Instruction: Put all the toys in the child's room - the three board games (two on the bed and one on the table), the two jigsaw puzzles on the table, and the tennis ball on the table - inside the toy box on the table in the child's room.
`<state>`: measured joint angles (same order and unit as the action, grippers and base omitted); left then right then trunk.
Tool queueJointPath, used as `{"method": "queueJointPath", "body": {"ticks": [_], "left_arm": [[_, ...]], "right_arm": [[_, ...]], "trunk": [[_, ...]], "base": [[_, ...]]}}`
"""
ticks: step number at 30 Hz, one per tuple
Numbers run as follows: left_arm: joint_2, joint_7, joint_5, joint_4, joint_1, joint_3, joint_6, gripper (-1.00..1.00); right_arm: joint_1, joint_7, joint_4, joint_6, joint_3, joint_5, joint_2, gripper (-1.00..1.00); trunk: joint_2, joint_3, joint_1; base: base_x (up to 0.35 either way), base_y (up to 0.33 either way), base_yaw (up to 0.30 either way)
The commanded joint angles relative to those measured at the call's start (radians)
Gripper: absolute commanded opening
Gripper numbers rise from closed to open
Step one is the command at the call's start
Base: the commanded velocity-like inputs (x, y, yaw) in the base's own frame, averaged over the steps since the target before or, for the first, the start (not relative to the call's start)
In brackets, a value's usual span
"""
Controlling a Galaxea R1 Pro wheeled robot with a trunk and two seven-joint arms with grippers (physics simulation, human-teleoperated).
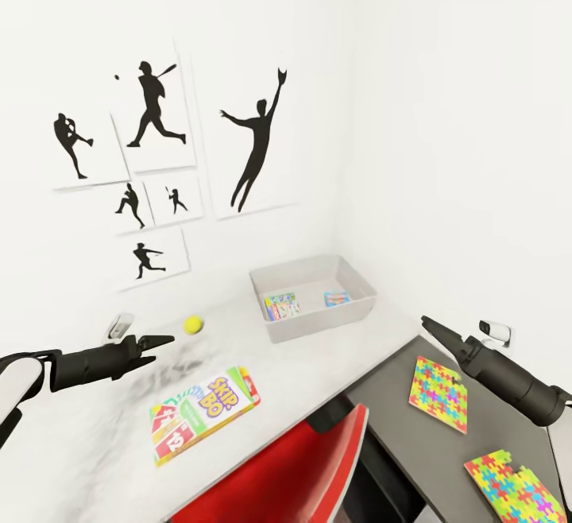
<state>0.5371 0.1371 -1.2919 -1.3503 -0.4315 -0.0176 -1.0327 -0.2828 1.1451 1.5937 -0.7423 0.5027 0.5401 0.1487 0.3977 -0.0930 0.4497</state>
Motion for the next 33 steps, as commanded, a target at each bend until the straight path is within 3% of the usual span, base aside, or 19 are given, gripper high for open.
{"method": "queueJointPath", "body": {"ticks": [1, 11, 33], "left_arm": [[0.001, 0.010, 0.009, 0.000, -0.001, -0.001, -0.001, 1.00], [0.000, 0.009, 0.009, 0.000, -0.001, -0.001, -0.001, 1.00], [-0.001, 0.011, 0.009, -0.050, 0.000, -0.008, -0.003, 1.00]], "right_arm": [[-0.001, 0.001, 0.000, -0.005, 0.000, 0.004, 0.000, 1.00], [-0.001, 0.000, 0.000, 0.000, 0.000, 0.004, 0.000, 1.00], [-0.001, -0.002, 0.000, 0.000, 0.000, 0.006, 0.000, 1.00]], "trunk": [[0.002, -0.001, 0.000], [0.002, 0.008, 0.000], [0.002, 0.008, 0.000]], "base": [[-0.236, 0.113, 0.000], [-0.283, 0.012, -0.030], [-0.017, -0.004, -0.270]]}}
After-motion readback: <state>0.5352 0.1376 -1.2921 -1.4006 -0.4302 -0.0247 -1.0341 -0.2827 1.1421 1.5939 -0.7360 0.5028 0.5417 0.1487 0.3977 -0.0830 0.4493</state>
